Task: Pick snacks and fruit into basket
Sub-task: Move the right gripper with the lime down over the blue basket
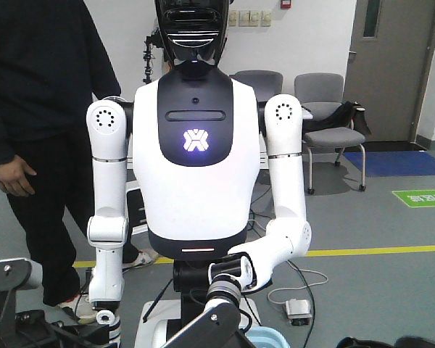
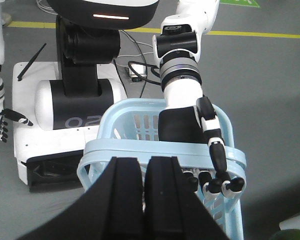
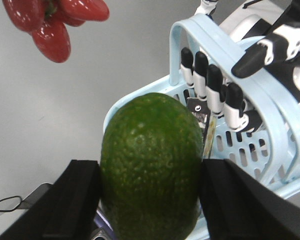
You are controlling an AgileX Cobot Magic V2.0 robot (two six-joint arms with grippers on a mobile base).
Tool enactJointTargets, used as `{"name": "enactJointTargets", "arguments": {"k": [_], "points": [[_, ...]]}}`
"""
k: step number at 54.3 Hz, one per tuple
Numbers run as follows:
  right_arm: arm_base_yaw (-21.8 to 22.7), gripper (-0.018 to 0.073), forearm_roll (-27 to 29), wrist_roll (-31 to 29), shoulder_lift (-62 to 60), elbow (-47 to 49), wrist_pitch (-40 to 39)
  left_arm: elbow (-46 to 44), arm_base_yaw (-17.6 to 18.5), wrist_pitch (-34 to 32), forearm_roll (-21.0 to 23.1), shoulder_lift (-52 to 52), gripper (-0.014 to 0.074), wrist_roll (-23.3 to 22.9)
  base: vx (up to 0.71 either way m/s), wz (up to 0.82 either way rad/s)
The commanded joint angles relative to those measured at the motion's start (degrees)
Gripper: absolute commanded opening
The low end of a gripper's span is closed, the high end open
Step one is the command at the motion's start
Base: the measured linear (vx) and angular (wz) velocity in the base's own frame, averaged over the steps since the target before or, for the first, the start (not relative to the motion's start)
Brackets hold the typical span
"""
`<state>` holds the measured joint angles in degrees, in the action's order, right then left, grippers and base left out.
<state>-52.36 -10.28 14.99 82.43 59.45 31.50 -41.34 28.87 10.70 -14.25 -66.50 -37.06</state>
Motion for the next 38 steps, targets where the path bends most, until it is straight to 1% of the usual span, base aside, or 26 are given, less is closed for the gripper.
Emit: {"name": "enactJointTargets", "arguments": {"k": [1, 16, 20, 28, 38], "points": [[0.09, -0.0010, 1.20, -0.52, -2.32, 1.69, -2.46, -0.69, 0.42, -7.39, 0.79, 1.12, -0.0006, 0.09, 0.00, 0.00], [0.09, -0.0010, 5.42, -4.26, -2.32, 1.69, -1.64, -0.58, 0.48, -8.48, 0.79, 0.64, -0.0006, 0.09, 0.00, 0.00], [0.09, -0.0010, 5.47, -5.30, -2.14, 1.69, -1.17, -0.58, 0.48, -8.48, 0.79, 0.64, -0.0006, 0.09, 0.00, 0.00], [0.09, -0.0010, 5.39, -5.31, -0.99, 1.69, 0.30, -0.58, 0.48, -8.10, 0.79, 0.64, -0.0006, 0.09, 0.00, 0.00], [0.09, -0.0010, 5.06, -6.58, 2.14, 1.69, -1.19, -0.58, 0.48, -8.17, 0.73, 0.64, -0.0006, 0.09, 0.00, 0.00]]}}
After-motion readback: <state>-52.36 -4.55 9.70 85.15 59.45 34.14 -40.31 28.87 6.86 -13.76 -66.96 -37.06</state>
